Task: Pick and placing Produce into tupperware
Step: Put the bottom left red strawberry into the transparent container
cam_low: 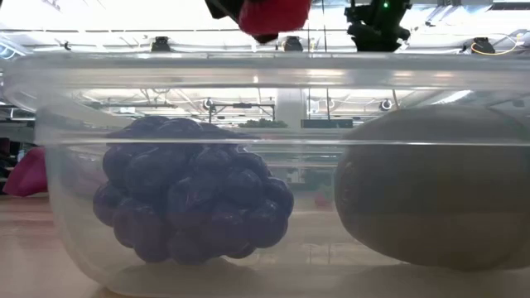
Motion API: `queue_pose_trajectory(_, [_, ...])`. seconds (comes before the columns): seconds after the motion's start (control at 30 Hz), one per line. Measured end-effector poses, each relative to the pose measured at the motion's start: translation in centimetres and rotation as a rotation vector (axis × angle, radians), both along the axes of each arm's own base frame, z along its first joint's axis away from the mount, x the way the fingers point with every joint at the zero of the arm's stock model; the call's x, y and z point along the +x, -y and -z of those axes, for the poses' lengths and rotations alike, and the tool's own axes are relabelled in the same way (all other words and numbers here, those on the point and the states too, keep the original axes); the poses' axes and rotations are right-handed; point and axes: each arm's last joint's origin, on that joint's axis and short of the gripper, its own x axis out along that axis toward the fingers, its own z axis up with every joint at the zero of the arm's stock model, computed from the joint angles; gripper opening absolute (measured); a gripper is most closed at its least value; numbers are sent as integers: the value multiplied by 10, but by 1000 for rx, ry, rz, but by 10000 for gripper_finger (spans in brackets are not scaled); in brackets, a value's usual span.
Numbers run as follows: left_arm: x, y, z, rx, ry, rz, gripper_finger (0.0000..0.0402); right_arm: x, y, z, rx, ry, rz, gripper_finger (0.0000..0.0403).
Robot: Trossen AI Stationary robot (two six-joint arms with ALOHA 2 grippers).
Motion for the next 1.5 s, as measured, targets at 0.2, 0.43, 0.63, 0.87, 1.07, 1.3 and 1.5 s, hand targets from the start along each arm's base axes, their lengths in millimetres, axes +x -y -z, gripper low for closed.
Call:
queue_pose_trajectory(0.2, [5,-3,-1,-24,21,-42,140,-8,12,1,2,-16,52,290])
queue_pose_trajectory(0.43, [13,-7,12,-18,5,-59,140,-10,15,1,2,-16,68,290])
queue_pose_trajectory(0.63, [26,-10,42,-53,-64,-38,140,-10,15,0,2,-15,68,290])
queue_pose_trajectory(0.87, [28,-7,50,-63,-70,-29,140,-10,15,0,4,-9,74,290])
queue_pose_trajectory(1.07, [29,-2,63,-66,-100,-34,140,-10,15,0,5,-6,76,290])
queue_pose_trajectory(1.3, [27,0,64,-65,-108,-38,140,-10,15,1,8,-2,79,290])
queue_pose_trajectory(1.5, [26,0,66,-64,-118,-52,140,-10,15,1,10,-2,78,290])
